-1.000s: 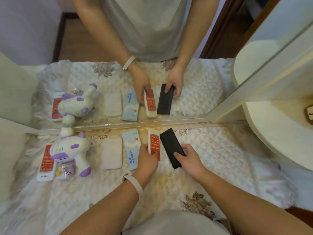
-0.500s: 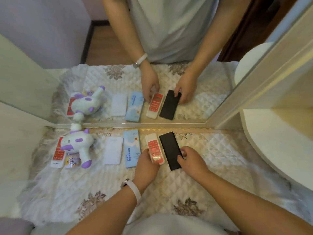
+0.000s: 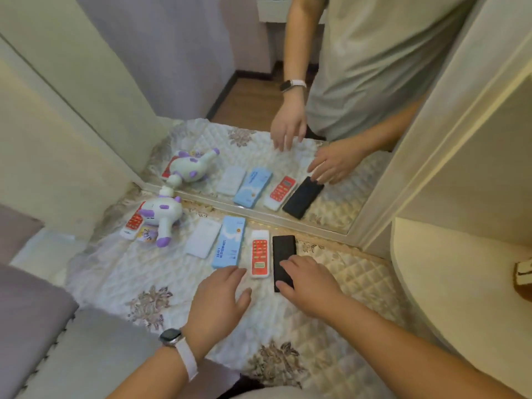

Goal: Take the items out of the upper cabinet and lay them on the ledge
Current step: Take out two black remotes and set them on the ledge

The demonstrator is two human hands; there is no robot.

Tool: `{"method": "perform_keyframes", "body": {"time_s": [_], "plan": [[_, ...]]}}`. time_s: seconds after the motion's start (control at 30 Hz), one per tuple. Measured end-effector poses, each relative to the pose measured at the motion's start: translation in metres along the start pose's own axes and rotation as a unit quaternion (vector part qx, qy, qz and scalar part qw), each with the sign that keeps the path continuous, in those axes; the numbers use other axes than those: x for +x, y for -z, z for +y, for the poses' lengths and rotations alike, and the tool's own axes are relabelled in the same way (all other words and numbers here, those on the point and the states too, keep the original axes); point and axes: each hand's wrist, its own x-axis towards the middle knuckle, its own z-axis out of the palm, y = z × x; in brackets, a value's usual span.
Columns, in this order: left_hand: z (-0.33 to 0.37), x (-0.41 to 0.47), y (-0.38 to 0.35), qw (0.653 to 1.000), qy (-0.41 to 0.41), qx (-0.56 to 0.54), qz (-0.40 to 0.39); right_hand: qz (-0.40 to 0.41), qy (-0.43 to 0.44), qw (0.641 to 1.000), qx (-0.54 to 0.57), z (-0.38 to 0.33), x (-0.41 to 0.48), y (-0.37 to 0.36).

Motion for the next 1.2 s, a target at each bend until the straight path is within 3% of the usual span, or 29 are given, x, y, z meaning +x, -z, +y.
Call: {"method": "perform_keyframes", "body": {"time_s": [0.3, 0.5, 0.7, 0.97, 1.2], "plan": [[-0.043, -0.091, 0.040, 0.993, 0.071, 0.071, 0.067, 0.055, 0.222, 0.970, -0.082, -0.092, 0.003, 0.013], [-0.081, -0.168, 0.068, 0.985, 0.092, 0.048, 0.134, 0.049, 0.308, 0.945, -0.097, -0.176, -0.009, 0.010], [-0.140, -0.276, 0.086, 0.970, 0.174, 0.070, 0.156, 0.049, 0.403, 0.906, -0.118, -0.296, -0.039, -0.018], [-0.228, -0.455, 0.109, 0.927, 0.286, 0.104, 0.217, 0.059, 0.512, 0.843, -0.155, -0.473, -0.104, -0.078], [-0.258, -0.596, 0.114, 0.876, 0.391, 0.113, 0.261, 0.055, 0.614, 0.768, -0.172, -0.604, -0.169, -0.135]]}}
